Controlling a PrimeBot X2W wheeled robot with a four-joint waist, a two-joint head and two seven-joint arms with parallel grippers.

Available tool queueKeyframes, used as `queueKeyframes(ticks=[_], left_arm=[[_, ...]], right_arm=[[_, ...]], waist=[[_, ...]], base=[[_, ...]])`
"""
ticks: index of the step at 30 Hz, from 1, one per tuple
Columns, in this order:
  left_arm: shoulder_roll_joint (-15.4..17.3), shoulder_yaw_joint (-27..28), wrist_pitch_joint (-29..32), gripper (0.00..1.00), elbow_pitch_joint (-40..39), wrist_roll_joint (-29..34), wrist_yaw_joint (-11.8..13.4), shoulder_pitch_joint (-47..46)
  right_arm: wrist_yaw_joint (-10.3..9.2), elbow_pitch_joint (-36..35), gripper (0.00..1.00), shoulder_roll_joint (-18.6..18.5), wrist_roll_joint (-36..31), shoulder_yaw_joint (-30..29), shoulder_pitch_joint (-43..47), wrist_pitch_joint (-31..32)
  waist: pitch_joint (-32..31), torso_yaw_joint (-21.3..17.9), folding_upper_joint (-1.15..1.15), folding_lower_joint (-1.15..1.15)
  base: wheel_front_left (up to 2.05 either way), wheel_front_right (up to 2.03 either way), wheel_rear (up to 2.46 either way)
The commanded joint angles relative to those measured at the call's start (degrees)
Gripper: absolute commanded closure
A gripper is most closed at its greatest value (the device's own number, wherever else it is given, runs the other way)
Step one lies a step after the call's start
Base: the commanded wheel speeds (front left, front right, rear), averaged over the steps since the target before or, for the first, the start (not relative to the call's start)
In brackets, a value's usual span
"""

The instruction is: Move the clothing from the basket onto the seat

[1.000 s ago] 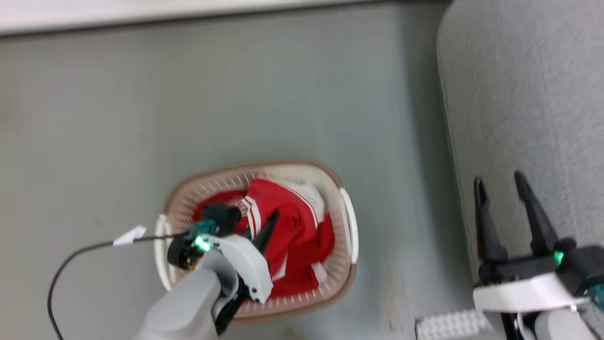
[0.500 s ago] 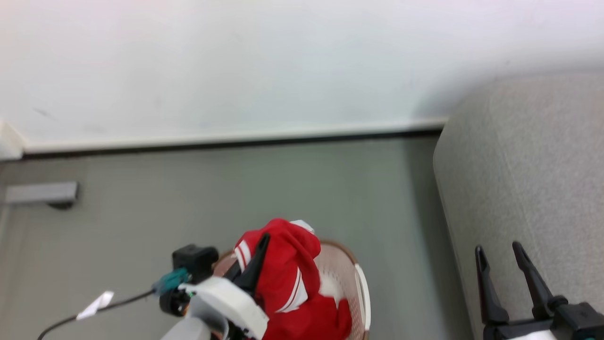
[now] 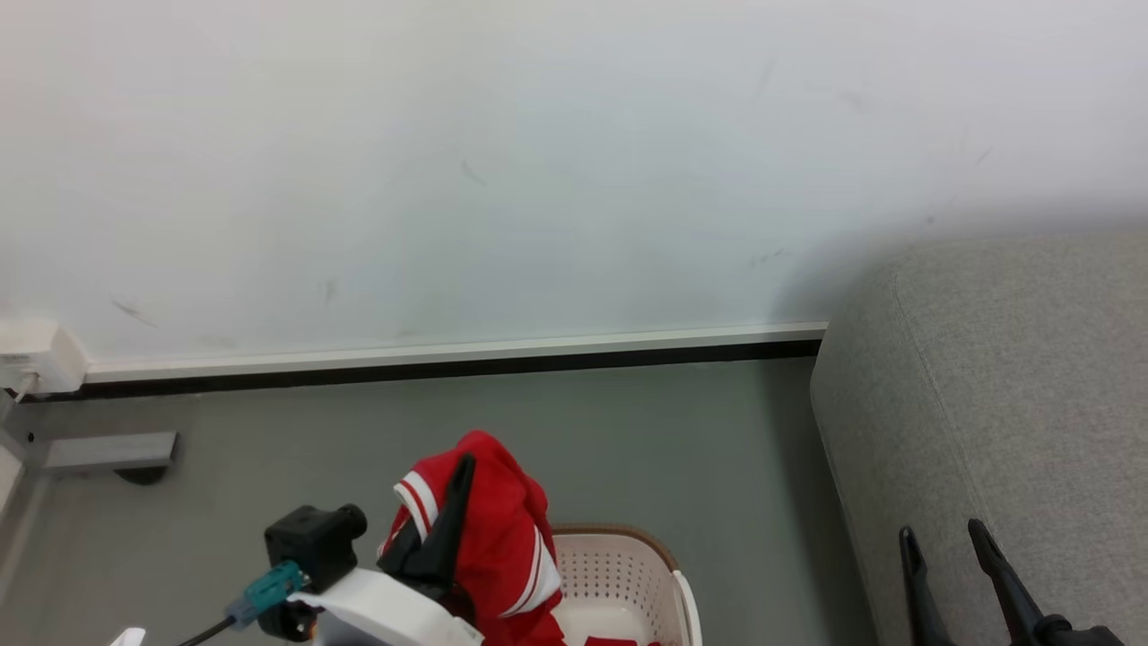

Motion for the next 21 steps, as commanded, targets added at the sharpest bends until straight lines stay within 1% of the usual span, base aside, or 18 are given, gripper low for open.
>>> queueKeyframes(ticks=[1,7,13,17,21], left_arm=[[0.7,0.2,0.1,1.0,-0.8,0.6,0.4,0.7],[2.5,0.6,1.7,1.0,-4.6,0.8,2.1,2.1],[3.7,0.6,2.8,1.0,-6.8,1.0,2.7,1.9],[4.2,0.1,3.6,1.0,-8.2,1.3,2.3,0.8],[4.9,-0.6,4.9,1.0,-9.9,1.9,1.4,-0.9]], right_arm=[[-0.12,0.0,0.0,-0.2,0.6,0.0,0.7,0.0],[-0.12,-0.6,0.0,-0.2,0.0,0.1,1.4,0.0],[-0.12,-1.9,0.0,-0.2,-2.6,2.9,0.0,0.0],[-0.12,-2.7,0.0,-0.7,-4.0,7.4,-1.5,0.0],[-0.12,-3.2,0.0,-5.0,-2.0,15.4,-4.1,0.0]], waist=[[-0.7,-0.2,0.0,0.02],[-2.0,-0.4,0.0,0.02],[-2.4,-0.4,0.0,0.02],[-2.5,-0.3,0.0,0.02],[-2.6,-0.3,0.0,0.02]], base=[[0.0,0.0,0.0],[0.0,0.0,0.0],[0.0,0.0,0.0],[0.0,0.0,0.0],[0.0,0.0,0.0]])
